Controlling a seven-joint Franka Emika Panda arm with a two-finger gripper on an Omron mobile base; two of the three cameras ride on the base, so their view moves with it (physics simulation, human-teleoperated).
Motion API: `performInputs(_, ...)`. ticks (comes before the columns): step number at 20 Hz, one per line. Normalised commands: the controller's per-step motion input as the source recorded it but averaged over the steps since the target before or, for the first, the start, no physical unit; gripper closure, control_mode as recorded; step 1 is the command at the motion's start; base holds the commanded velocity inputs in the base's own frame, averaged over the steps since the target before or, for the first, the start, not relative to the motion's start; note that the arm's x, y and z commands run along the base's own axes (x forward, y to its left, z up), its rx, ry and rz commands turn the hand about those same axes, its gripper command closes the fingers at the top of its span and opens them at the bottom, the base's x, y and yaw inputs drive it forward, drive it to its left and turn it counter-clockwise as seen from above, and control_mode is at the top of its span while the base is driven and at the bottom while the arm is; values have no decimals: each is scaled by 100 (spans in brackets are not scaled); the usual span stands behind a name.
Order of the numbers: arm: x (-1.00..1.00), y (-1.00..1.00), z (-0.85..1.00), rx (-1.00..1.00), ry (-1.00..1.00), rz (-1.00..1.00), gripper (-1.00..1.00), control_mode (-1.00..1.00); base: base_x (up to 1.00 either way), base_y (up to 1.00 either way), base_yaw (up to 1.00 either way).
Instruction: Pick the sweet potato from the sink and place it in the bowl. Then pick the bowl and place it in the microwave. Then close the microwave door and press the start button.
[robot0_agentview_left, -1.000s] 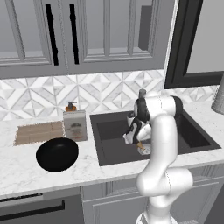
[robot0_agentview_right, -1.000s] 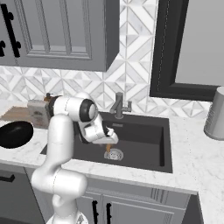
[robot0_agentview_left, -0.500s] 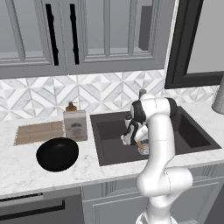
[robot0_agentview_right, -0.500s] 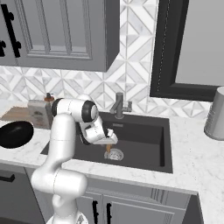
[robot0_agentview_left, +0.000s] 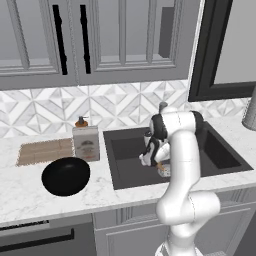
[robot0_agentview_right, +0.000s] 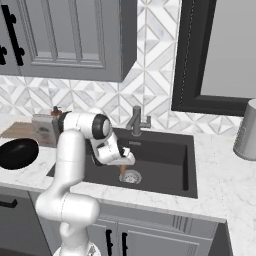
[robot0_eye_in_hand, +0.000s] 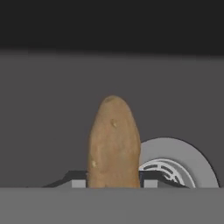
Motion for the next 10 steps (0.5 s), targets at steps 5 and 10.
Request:
performInputs(5, -79, 16, 32, -4, -19, 0, 100, -100, 0, 0, 0)
performInputs(10, -59, 60, 89, -9, -18, 0, 100, -100, 0, 0, 0)
